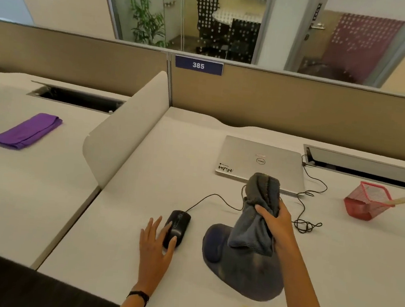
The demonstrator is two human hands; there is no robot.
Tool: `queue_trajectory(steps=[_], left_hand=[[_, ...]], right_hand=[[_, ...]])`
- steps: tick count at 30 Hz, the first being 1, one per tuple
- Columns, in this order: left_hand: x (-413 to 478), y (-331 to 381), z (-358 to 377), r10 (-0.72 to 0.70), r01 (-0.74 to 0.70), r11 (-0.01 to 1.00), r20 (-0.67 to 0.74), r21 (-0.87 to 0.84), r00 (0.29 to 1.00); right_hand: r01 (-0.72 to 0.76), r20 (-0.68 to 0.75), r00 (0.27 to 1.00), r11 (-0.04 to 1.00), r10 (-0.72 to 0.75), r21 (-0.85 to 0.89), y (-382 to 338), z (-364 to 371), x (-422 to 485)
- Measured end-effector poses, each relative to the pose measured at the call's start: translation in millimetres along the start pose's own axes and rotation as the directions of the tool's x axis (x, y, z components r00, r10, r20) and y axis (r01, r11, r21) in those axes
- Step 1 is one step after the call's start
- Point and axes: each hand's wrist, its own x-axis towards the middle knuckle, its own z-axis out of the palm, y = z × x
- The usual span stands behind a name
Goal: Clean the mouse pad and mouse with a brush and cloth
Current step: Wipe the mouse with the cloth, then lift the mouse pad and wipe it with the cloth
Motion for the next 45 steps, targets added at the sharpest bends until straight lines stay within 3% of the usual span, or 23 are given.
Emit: queue_trajectory(steps=[4, 7, 12, 16, 21, 25, 27, 29, 31, 33, 35, 37, 43, 45], left_hand=[[7.0, 18.9, -3.5, 0.135, -0.135, 0.991, -0.01, -0.003, 0.991], [13.4, 33.4, -2.4, 0.187, -0.182, 0.98, 0.059, -0.074, 0.981], [25.8, 62.0, -3.9, 0.134, -0.057, 0.971, 0.332, -0.23, 0.934], [36.1, 73.8, 9.3, 0.085, -0.128, 0.991, 0.528, 0.046, 0.845], [47.2, 87.4, 22.1, 0.094, -0.288, 0.926, 0.588, 0.245, 0.803], [55.8, 96.4, 29.5, 0.031, -0.372, 0.833, 0.636, 0.41, 0.771], [58.8, 98.8, 32.8, 0.0, -0.375, 0.81, 0.641, 0.45, 0.768], [61.5, 101.2, 35.9, -0.022, -0.38, 0.79, 0.643, 0.48, 0.765], [63.7, 103.1, 38.4, -0.054, -0.374, 0.783, 0.653, 0.497, 0.755], [66.7, 103.4, 41.2, -0.085, -0.352, 0.793, 0.662, 0.498, 0.745], [70.5, 103.7, 42.0, -0.11, -0.317, 0.812, 0.662, 0.49, 0.741], [74.6, 104.4, 42.7, -0.136, -0.29, 0.821, 0.662, 0.491, 0.737], [79.8, 105.6, 45.1, -0.169, -0.251, 0.856, 0.703, 0.452, 0.691], [79.6, 105.9, 42.1, -0.181, -0.164, 0.908, 0.712, 0.387, 0.679]], right_hand=[[0.001, -0.102, 0.995, 0.982, -0.021, -0.187, 11.3, -50.1, -4.0], [-0.015, -0.201, 0.978, 0.937, -0.059, -0.348, 22.2, -91.4, -10.7], [-0.139, -0.306, 0.952, 0.868, -0.016, -0.477, 48.5, -153.9, -28.0], [-0.234, -0.322, 0.945, 0.817, 0.063, -0.527, 66.3, -188.1, -38.8], [-0.286, -0.289, 0.947, 0.768, 0.137, -0.572, 74.5, -200.8, -43.4], [-0.331, -0.414, 0.91, 0.55, -0.031, -0.767, 75.3, -186.7, -43.6], [-0.215, -0.421, 0.877, 0.594, -0.23, -0.775, 73.4, -173.8, -44.8], [-0.006, -0.373, 0.824, 0.651, -0.427, -0.759, 74.5, -159.9, -44.4], [0.208, -0.23, 0.816, 0.64, -0.531, -0.74, 77.9, -146.8, -41.4], [0.325, -0.024, 0.894, 0.684, -0.448, -0.653, 80.2, -135.1, -37.6], [0.309, 0.201, 0.951, 0.713, -0.234, -0.63, 81.0, -123.1, -34.0], [0.284, 0.316, 0.945, 0.688, -0.084, -0.668, 86.9, -111.2, -29.1], [0.2, 0.254, 0.967, 0.648, -0.011, -0.735, 87.7, -93.5, -15.5], [0.192, 0.255, 0.967, 0.645, 0.004, -0.74, 85.9, -92.8, -12.8]])
